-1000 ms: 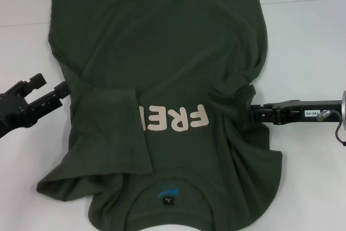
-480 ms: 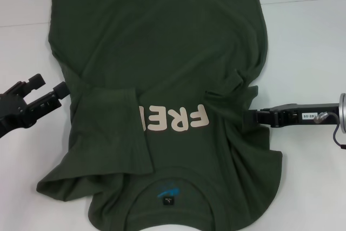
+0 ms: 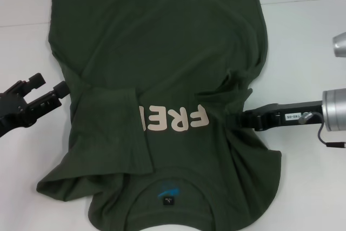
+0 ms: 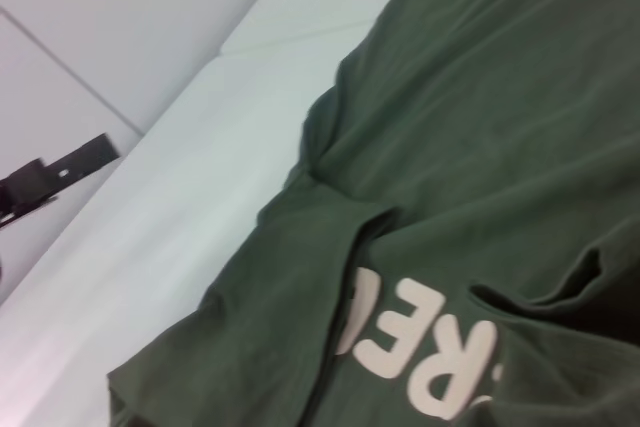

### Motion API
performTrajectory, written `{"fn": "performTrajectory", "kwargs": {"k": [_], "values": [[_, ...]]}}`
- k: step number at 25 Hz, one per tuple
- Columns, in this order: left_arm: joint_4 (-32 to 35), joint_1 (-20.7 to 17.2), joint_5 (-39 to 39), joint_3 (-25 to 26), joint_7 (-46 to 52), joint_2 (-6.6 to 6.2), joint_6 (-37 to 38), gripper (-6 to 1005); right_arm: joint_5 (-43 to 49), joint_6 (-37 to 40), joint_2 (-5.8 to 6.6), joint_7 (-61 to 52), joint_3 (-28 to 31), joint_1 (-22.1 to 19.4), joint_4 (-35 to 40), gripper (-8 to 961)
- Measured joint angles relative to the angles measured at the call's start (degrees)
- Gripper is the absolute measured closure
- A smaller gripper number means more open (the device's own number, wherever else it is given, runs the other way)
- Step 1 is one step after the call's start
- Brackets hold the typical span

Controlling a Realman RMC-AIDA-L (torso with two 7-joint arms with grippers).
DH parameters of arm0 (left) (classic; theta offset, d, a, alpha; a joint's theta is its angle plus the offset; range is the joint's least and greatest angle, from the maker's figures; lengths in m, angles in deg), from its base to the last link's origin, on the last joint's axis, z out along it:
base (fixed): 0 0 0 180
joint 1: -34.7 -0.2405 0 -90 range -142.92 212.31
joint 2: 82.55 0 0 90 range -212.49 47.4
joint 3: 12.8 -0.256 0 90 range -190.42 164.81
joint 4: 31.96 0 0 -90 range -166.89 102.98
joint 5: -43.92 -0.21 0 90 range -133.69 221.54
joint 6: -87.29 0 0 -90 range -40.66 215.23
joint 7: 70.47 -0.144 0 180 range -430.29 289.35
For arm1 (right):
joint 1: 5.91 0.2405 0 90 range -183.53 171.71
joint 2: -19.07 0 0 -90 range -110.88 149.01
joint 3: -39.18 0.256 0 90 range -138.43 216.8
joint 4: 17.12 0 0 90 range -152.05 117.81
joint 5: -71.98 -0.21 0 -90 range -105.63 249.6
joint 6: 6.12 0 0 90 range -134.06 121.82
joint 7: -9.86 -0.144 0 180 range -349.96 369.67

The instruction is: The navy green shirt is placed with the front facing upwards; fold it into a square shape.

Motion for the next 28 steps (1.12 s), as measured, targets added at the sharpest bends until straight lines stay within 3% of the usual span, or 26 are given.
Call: {"fn": "performTrajectory", "kwargs": {"k": [8,13,22,28], "values": [[-0.15,-0.07,0.04,0.27,0.00,-0.10,0.00,96,0.00,0.13,-0.41,-0.13,-2.36,1.03,-0.07,907],[-0.20,-0.02,0.06,0.29,0.00,-0.13,0.00,95,-0.03,1.20,-0.43,0.29,-3.05,1.39,-0.07,825],[-0.21,0.19,0.09,0.09,0.00,-0.20,-0.06,95,-3.53,3.34,-0.36,3.55,-2.27,1.24,0.53,574],[-0.20,0.20,-0.05,0.25,0.00,-0.19,-0.04,94,-7.91,3.16,0.18,5.97,1.02,0.73,0.32,332]]}}
